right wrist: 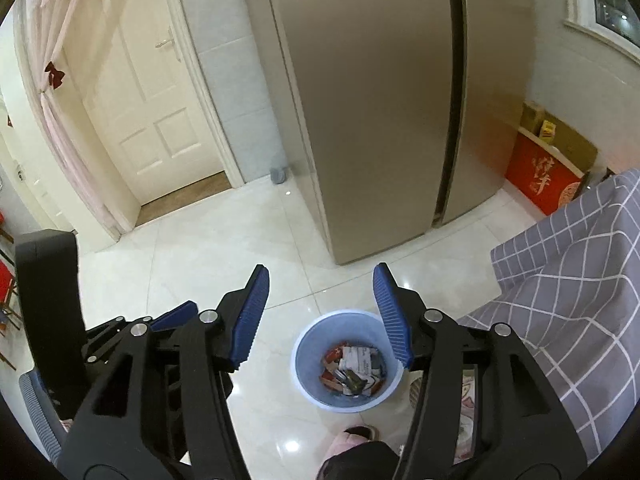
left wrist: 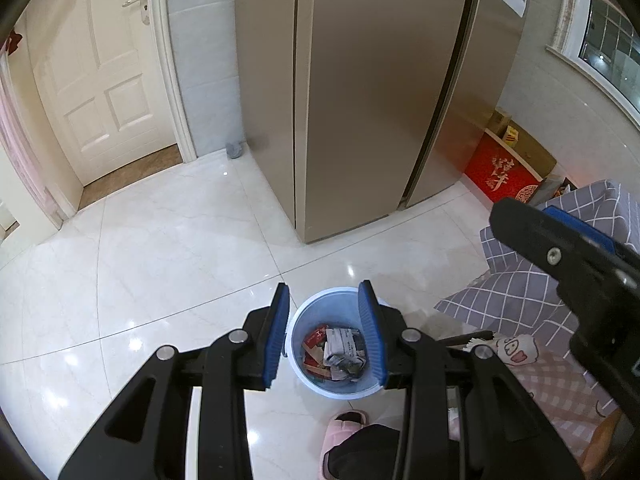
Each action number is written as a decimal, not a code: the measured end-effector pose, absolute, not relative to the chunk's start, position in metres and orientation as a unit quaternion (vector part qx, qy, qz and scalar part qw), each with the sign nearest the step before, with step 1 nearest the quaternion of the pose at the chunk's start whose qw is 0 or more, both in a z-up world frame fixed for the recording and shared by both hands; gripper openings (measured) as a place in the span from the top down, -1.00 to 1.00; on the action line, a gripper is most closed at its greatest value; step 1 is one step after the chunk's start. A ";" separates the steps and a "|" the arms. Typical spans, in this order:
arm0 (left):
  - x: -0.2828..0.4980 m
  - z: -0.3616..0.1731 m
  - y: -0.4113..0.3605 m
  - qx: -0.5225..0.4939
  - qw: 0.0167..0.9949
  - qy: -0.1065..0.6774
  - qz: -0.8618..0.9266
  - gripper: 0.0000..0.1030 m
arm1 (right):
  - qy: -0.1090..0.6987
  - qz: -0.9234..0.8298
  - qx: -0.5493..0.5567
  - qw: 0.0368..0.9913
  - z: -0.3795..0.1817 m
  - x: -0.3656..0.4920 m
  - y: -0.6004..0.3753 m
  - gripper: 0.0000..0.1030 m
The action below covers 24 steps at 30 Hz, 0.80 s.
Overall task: Collect trash
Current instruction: 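Open left tool to drop the newspaper while right tool releases the wrapper, then move both open tools back to the table toward the vegetable bundle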
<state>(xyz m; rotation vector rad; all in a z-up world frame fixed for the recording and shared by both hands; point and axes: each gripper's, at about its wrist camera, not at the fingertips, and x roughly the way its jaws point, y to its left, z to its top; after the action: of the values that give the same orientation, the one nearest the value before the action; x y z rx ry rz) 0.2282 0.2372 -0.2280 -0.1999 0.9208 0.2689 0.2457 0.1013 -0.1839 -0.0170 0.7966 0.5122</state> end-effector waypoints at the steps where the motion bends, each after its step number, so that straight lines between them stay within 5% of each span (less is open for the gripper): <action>1: 0.229 -0.228 0.237 -0.096 0.882 0.442 0.130 0.31 | 0.384 0.247 -0.009 0.890 -0.184 0.245 0.102 -0.05; 17: 0.221 -0.215 0.223 -0.086 0.889 0.433 0.122 0.22 | 0.384 0.228 0.007 0.895 -0.177 0.235 0.077 -0.10; 24: 0.213 -0.196 0.192 -0.068 0.899 0.418 0.107 -0.01 | 0.373 0.211 0.029 0.903 -0.162 0.221 0.042 -0.19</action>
<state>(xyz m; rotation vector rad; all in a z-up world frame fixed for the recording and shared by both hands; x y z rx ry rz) 0.2126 0.1922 -0.1964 -0.1400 0.8660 0.2207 0.2211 0.0417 -0.1619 0.0603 0.7718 0.4358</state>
